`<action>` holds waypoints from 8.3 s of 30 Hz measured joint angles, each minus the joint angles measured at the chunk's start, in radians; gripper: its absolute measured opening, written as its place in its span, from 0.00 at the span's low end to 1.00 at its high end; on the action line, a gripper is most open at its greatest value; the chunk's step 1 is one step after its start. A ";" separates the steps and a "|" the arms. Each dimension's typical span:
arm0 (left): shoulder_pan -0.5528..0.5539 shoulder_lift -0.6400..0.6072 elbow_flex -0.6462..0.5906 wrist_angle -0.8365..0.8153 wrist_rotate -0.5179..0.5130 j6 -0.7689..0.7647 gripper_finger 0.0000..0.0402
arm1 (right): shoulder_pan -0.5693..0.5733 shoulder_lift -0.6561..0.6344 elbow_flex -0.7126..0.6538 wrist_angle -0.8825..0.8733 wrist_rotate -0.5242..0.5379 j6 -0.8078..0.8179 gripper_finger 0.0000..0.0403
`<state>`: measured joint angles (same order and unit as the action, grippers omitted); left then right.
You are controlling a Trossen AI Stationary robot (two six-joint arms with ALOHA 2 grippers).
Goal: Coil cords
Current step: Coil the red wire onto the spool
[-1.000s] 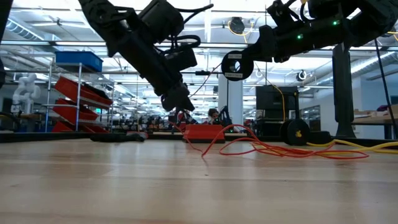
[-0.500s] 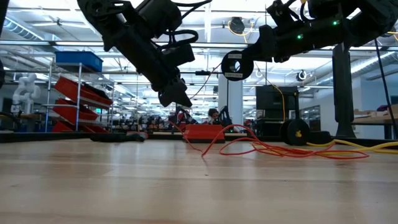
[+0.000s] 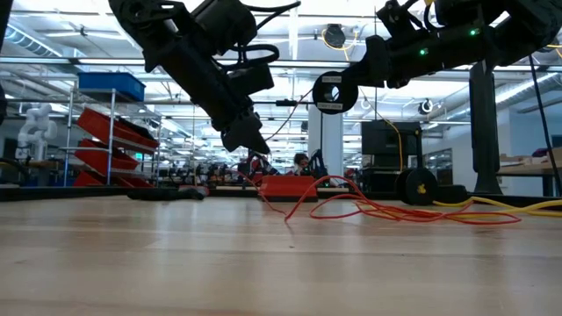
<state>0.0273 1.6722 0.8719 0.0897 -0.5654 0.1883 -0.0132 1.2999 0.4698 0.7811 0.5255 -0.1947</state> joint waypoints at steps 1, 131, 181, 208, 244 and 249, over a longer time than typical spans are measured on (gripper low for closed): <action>0.000 0.000 0.000 -0.001 -0.006 0.000 0.14 | 0.000 0.000 0.000 0.000 0.000 0.000 0.00; 0.040 0.026 0.211 -0.150 0.073 0.080 0.07 | -0.001 0.125 0.073 0.059 -0.087 -0.033 0.00; -0.010 0.026 -0.021 0.046 0.136 0.052 0.17 | 0.044 -0.023 0.074 -0.103 0.007 -0.068 0.00; -0.011 -0.090 -0.111 0.002 0.147 -0.025 0.18 | 0.044 -0.023 0.074 -0.099 0.006 -0.060 0.00; 0.001 -0.014 -0.170 0.388 0.435 -0.219 0.17 | 0.044 -0.023 0.074 -0.090 0.005 -0.061 0.00; -0.002 0.017 -0.170 0.420 0.423 -0.236 0.25 | 0.044 -0.023 0.074 -0.091 0.005 -0.061 0.00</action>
<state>0.0257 1.6891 0.7017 0.5101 -0.1422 -0.0473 0.0311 1.2770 0.5442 0.6897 0.5303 -0.2554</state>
